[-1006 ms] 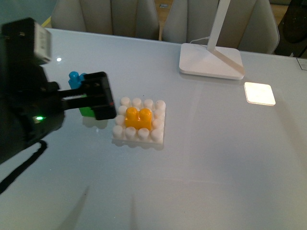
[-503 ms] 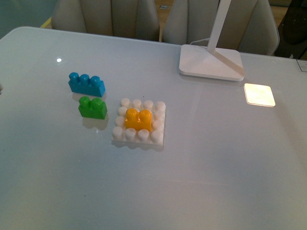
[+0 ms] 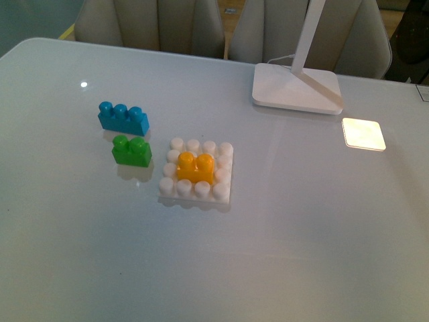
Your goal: Insert yellow block into base center
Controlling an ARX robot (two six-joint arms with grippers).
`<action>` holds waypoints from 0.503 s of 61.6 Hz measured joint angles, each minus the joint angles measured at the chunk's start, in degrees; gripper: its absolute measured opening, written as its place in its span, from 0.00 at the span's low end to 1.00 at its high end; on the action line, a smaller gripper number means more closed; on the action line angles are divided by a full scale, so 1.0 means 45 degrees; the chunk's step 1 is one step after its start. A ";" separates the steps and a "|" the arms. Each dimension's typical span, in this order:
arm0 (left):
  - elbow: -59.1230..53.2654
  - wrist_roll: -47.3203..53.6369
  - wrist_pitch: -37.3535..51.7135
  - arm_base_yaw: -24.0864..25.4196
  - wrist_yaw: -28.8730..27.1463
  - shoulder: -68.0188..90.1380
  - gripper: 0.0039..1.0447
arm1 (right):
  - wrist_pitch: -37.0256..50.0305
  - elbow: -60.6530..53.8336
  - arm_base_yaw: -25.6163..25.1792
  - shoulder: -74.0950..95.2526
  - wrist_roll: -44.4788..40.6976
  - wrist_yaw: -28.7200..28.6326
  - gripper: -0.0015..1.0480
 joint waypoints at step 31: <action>0.0000 0.0010 -0.4333 0.0010 0.0000 -0.4532 0.03 | 0.0000 0.0000 0.0000 0.0000 0.0005 0.0000 0.91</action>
